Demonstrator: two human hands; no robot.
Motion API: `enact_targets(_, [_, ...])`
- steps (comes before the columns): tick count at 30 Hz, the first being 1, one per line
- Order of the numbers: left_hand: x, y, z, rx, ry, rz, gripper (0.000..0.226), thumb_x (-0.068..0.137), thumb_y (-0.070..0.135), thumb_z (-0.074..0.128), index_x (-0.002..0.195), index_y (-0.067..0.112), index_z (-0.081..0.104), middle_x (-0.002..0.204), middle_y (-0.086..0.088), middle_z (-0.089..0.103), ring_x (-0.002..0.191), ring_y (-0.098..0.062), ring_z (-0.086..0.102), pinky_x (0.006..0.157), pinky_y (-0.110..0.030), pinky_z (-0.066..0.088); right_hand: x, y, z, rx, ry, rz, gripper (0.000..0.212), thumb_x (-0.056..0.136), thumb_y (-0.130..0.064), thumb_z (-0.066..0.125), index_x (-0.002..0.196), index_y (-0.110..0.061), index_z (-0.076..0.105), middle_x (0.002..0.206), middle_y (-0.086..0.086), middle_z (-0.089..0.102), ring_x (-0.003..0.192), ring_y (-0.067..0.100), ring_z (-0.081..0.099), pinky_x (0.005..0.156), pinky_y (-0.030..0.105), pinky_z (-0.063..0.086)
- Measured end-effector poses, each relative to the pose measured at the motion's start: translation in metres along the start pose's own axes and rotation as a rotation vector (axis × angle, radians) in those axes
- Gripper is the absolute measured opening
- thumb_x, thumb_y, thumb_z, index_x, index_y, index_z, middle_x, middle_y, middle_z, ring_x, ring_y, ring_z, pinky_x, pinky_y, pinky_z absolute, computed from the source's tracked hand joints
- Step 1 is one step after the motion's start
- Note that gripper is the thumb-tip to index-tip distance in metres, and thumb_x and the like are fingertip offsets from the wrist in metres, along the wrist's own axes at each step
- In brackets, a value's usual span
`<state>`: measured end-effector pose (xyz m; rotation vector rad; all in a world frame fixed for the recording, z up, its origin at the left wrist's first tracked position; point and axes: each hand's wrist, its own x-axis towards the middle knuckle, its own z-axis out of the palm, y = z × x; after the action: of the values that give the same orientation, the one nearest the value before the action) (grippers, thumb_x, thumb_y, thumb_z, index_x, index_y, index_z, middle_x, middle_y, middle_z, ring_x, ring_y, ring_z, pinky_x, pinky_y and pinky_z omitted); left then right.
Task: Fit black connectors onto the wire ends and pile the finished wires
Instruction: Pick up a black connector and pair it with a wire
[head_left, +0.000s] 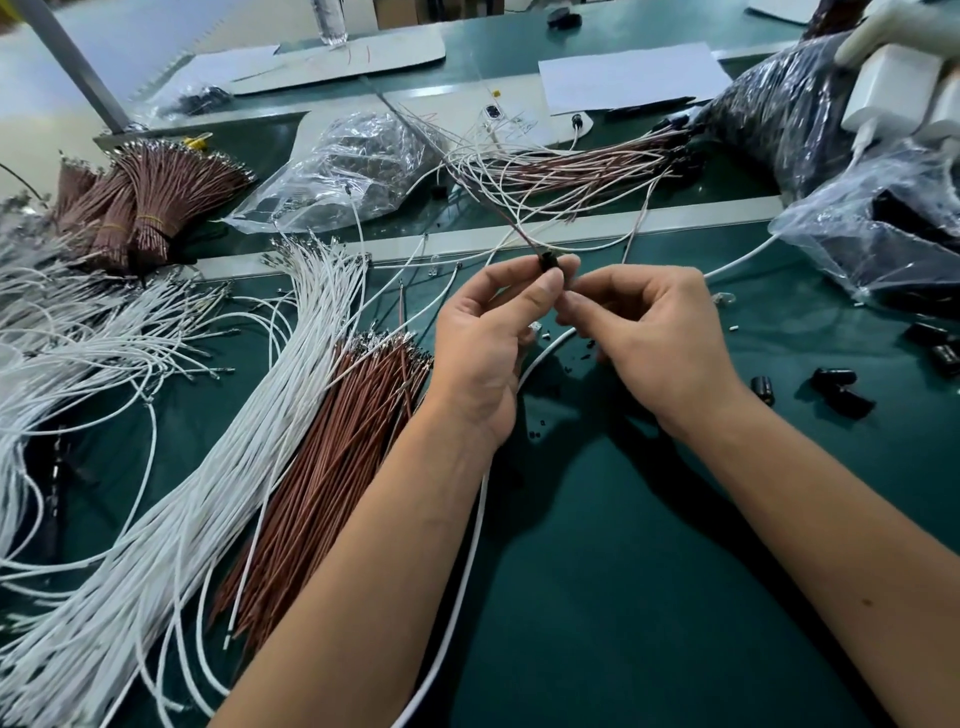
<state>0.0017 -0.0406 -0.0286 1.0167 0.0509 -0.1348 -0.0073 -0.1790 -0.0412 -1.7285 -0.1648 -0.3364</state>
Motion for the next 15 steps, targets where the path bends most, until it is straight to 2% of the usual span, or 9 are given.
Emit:
enact_targets(4, [0.003,0.004,-0.004,-0.006,0.027,0.006,0.016,0.087,0.0,0.068,0.09,0.014,0.063,0.096,-0.009,0.078,0.073,-0.009,0.065,0.059,-0.018,0.037,-0.001,-0.003,-0.001,-0.085,-0.044,-0.039,0.008,0.088,-0.014,0.081,0.081,-0.018,0.079,0.074,0.005,0.075,0.067,0.008,0.063,0.066,0.025,0.052])
enact_targets(9, [0.008,0.013,-0.012,-0.114,0.128,0.031,0.019,0.09,-0.003,0.066,0.089,0.016,0.063,0.095,-0.011,0.076,0.066,-0.01,0.062,0.059,-0.017,0.044,-0.001,-0.008,-0.01,-0.37,-0.279,-0.052,0.012,0.085,-0.013,0.08,0.075,-0.019,0.076,0.064,-0.012,0.067,0.062,0.0,0.058,0.064,0.012,0.041])
enact_targets(12, [0.009,0.014,-0.013,-0.127,0.134,0.028,0.018,0.092,-0.002,0.065,0.097,0.015,0.065,0.093,-0.01,0.076,0.067,-0.011,0.064,0.059,-0.016,0.048,-0.001,-0.011,-0.009,-0.416,-0.321,-0.042,0.006,0.085,-0.019,0.082,0.081,-0.021,0.077,0.069,-0.01,0.07,0.065,0.009,0.062,0.064,0.023,0.047])
enact_targets(15, [0.006,0.008,-0.007,-0.074,0.098,0.046,0.017,0.091,-0.005,0.065,0.103,0.007,0.067,0.092,-0.011,0.076,0.067,-0.014,0.065,0.063,-0.02,0.054,-0.002,-0.015,0.0,-0.308,-0.325,-0.006,0.008,0.088,-0.018,0.081,0.095,-0.016,0.08,0.082,0.006,0.075,0.073,0.021,0.064,0.074,0.035,0.054])
